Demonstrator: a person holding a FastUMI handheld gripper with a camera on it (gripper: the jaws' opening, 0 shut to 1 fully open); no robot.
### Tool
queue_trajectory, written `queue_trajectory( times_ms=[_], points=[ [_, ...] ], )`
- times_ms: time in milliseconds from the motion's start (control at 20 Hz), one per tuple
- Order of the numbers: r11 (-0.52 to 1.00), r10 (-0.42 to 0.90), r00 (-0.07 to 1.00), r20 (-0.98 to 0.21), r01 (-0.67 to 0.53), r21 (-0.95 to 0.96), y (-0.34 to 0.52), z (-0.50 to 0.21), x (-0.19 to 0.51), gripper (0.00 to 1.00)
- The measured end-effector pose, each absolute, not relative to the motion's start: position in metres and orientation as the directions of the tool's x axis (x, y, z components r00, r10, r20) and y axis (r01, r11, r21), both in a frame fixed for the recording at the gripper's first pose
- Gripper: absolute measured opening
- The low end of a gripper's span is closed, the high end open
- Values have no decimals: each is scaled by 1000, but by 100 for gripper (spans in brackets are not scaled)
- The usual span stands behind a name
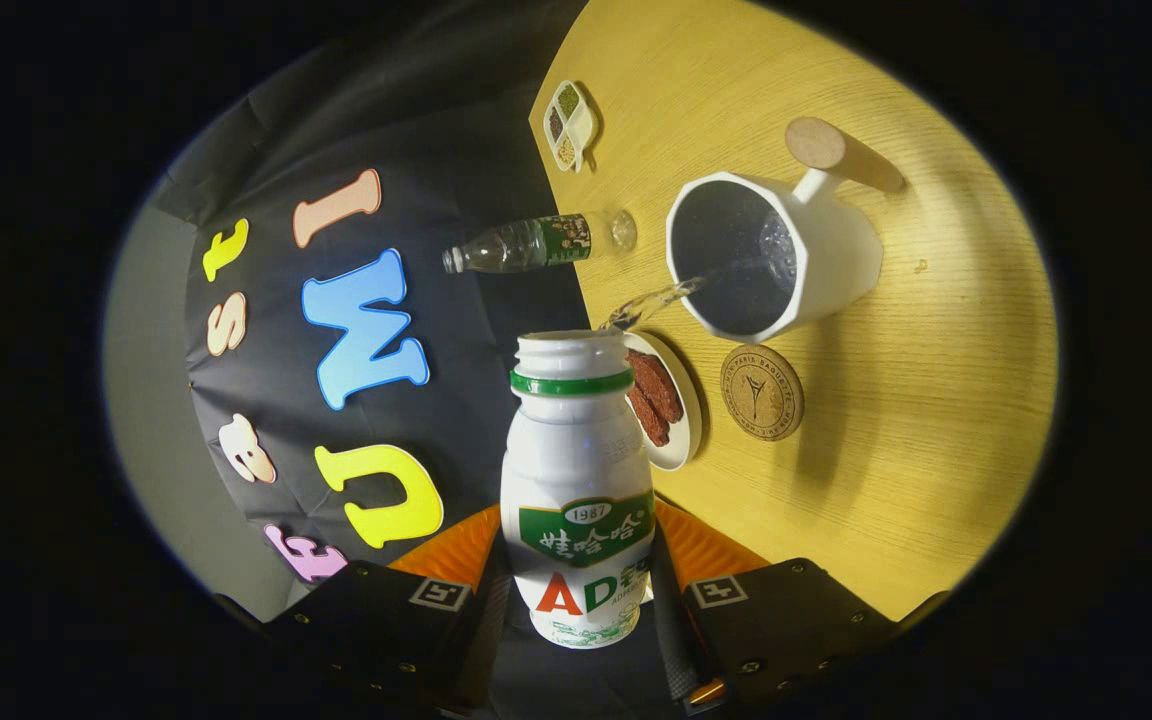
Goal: Take the bottle from table, then pour the juice into the cup, finally place the bottle on the coaster
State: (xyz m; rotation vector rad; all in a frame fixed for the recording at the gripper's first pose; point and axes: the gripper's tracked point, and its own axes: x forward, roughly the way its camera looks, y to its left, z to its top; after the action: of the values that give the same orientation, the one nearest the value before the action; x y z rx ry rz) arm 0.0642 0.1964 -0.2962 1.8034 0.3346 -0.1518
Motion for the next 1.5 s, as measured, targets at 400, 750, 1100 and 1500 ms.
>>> queue_trajectory(
  times_ms=[400, 750, 1100, 1500],
  points=[
    [-273, 157, 940, -303, 336, 901, 198, -305, 64, 65],
    [-295, 145, 939, -312, 342, 892, 193, -307, 61, 65],
    [-324, 146, 933, -329, 359, 875, 192, -311, 62, 65],
    [-372, 146, 926, -348, 378, 848, 187, -318, 59, 65]
  ],
)
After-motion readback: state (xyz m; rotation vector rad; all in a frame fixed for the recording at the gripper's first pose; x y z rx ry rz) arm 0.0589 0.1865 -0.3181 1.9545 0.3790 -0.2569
